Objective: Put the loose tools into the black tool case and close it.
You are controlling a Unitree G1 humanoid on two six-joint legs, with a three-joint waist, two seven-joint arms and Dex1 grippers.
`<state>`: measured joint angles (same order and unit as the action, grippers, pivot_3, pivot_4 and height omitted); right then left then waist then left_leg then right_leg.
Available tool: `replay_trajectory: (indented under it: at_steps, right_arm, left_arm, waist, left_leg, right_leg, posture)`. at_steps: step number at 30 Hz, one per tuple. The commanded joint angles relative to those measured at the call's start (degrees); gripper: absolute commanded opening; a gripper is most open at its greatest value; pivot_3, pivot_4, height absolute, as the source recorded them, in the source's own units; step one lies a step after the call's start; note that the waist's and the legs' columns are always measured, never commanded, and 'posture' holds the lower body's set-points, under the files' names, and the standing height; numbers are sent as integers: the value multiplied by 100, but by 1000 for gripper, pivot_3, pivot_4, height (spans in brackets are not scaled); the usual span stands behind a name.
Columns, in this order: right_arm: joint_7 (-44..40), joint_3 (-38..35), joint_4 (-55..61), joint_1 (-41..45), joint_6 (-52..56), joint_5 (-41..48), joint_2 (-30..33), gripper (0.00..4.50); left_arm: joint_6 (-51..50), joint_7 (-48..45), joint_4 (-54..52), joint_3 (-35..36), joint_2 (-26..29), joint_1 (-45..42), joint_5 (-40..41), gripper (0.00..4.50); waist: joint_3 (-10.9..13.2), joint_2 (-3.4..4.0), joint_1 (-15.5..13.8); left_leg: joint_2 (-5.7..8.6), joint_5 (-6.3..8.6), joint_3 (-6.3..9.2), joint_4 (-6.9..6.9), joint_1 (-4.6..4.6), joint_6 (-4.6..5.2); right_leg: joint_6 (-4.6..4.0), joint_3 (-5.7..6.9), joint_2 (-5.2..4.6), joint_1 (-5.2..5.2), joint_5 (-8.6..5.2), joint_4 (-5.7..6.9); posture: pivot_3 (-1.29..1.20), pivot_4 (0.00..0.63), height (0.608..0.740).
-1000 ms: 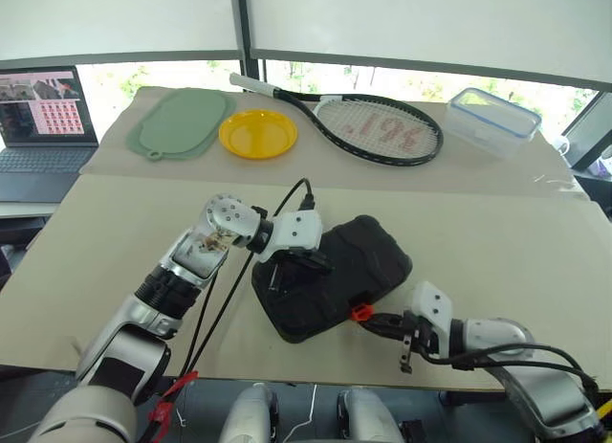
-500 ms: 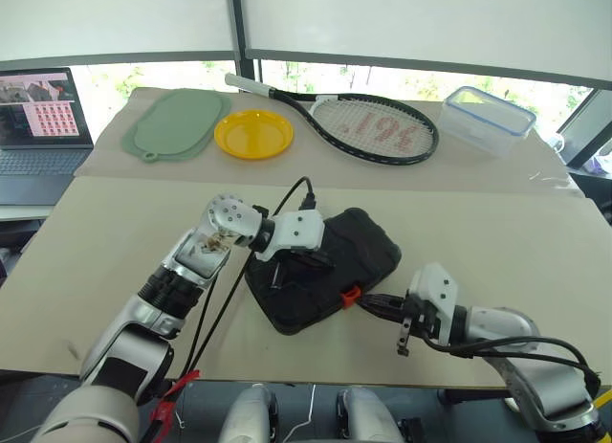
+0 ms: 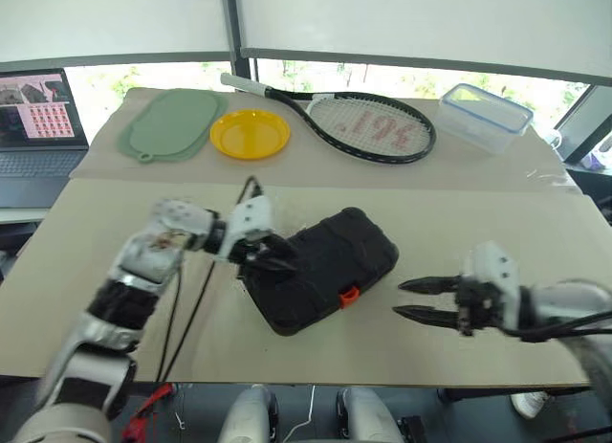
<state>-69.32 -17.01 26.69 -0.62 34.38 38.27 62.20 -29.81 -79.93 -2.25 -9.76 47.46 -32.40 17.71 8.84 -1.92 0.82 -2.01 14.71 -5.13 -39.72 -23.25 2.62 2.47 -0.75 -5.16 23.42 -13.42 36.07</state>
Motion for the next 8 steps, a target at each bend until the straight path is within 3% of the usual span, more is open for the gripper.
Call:
replay_trajectory:
  at_steps: [1, 3, 8]
  right_arm:
    - [-1131, -919, -776, 114, 246, 415, 735, 3841]
    - [-1540, -1046, -1131, 154, 293, 434, 1058, 4410]
    - [-1980, -982, -1608, 345, 335, 465, 1364, 4481]
  left_arm:
    - [-698, -408, -561, 1064, 985, 576, 707, 3803]
    - [-862, -558, -741, 1548, 1475, 984, 930, 4436]
    - [-1059, -676, -823, 2487, 2067, 1772, 1292, 4496]
  waist:
    - [8, -2, -1]
    - [12, -2, -24]
    - [17, 7, -104]
  left_leg:
    - [0, 0, -4, 4, -1, 0]
    - [-5, 0, -3, 4, -5, -1]
    - [-2, 2, -9, 4, -7, -1]
  right_leg:
    - [0, -1, -2, 5, 0, -1]
    - [-2, 6, -5, 8, -2, -3]
    - [-27, 15, -26, 14, -23, -11]
  posture:
    - [0, 150, 738]
    - [0, 150, 738]
    - [0, 150, 738]
